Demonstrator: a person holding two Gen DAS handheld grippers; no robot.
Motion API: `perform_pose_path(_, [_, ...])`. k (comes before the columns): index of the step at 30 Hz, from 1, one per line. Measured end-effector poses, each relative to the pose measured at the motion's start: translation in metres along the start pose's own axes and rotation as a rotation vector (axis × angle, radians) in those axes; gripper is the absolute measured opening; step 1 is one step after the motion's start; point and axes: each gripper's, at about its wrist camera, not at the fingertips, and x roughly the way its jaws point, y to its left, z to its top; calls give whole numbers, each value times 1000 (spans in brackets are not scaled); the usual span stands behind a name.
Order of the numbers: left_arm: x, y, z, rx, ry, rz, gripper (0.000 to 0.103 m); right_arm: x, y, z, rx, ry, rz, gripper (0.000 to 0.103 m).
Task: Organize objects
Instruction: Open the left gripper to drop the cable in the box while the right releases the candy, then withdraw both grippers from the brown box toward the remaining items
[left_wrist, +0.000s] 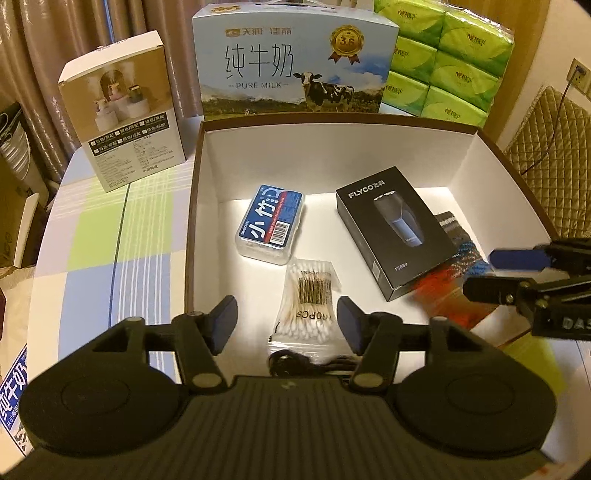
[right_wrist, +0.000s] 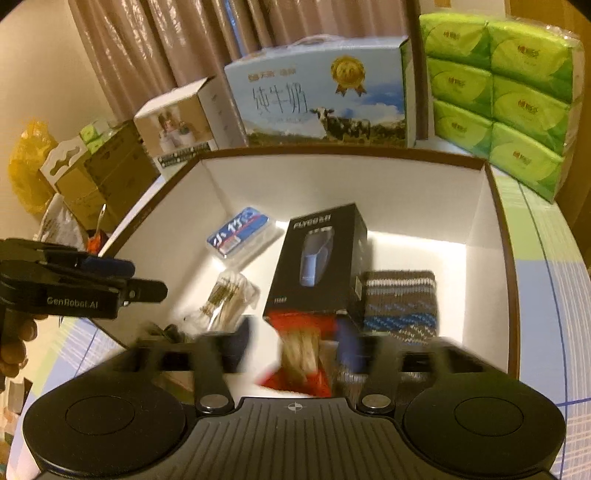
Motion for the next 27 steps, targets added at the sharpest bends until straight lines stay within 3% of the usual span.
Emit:
perform_pose_path(6, [-2, 0, -1, -2, 0, -5, 60, -2, -2, 2, 10, 11, -5, 64])
perform_pose_path(20, [-17, -5, -4, -15, -20, -5, 63, -17, -6, -5, 54, 8, -36, 83])
perform_pose_path(27, [-31, -3, -8, -40, -41, 0, 64, -28, -3, -8, 63, -7, -37, 86])
